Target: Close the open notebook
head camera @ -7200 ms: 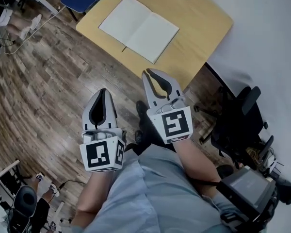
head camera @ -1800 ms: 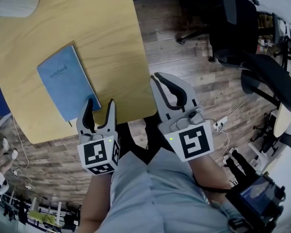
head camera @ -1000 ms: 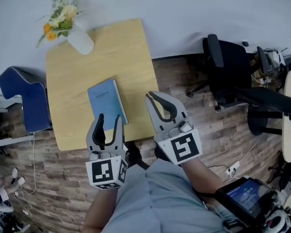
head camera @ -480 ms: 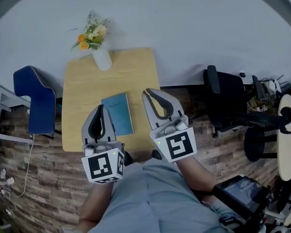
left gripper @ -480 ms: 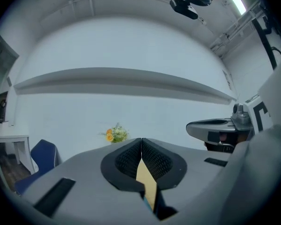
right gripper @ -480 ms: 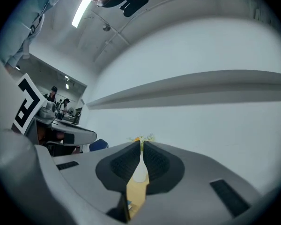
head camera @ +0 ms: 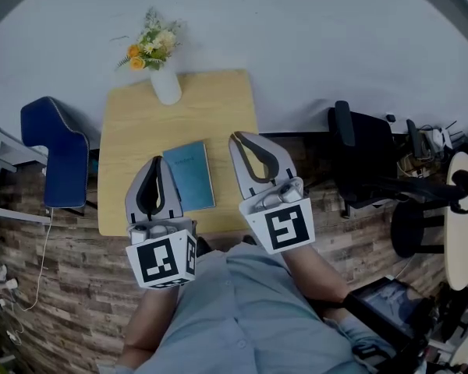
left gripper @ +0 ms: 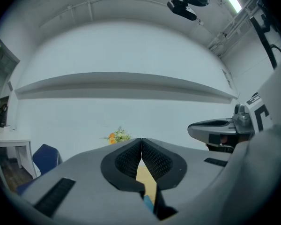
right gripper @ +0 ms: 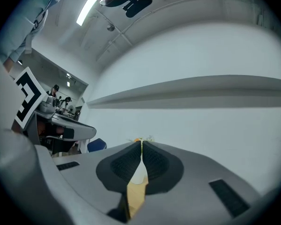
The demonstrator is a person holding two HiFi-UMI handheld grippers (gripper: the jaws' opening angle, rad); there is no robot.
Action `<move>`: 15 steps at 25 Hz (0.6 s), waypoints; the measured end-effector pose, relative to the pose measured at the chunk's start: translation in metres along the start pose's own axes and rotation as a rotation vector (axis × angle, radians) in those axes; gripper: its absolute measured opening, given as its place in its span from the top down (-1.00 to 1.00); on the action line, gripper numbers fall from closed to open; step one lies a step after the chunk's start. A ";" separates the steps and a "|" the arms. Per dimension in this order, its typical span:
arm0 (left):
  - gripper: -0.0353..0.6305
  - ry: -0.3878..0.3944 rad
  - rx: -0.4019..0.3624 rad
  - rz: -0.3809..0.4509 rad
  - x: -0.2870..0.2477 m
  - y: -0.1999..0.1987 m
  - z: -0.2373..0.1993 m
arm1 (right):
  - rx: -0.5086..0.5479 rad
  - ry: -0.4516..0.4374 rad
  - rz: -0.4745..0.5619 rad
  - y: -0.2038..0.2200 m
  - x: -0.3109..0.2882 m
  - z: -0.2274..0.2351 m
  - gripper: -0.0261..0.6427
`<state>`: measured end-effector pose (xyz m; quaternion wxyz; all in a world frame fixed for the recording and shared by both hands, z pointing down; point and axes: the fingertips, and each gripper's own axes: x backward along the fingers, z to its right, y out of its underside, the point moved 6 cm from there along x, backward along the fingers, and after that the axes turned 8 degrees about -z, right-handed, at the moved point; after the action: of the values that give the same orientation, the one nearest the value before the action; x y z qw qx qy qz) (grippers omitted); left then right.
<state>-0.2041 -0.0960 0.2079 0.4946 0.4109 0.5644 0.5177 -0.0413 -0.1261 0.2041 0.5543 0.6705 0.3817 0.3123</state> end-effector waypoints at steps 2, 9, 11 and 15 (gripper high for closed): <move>0.83 0.000 -0.001 -0.001 0.000 0.001 0.001 | -0.004 0.002 -0.001 0.001 0.000 0.001 0.78; 0.83 -0.010 0.002 -0.005 0.000 0.003 -0.002 | -0.009 -0.009 -0.008 0.005 -0.003 -0.001 0.78; 0.83 -0.010 0.002 -0.007 0.000 0.004 -0.002 | -0.010 -0.011 -0.011 0.006 -0.004 -0.002 0.78; 0.83 -0.011 0.001 -0.012 -0.001 0.007 -0.003 | -0.013 -0.012 -0.012 0.008 -0.005 -0.002 0.78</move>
<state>-0.2068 -0.0966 0.2145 0.5006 0.4104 0.5645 0.5121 -0.0437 -0.1300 0.2122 0.5630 0.6664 0.3803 0.3072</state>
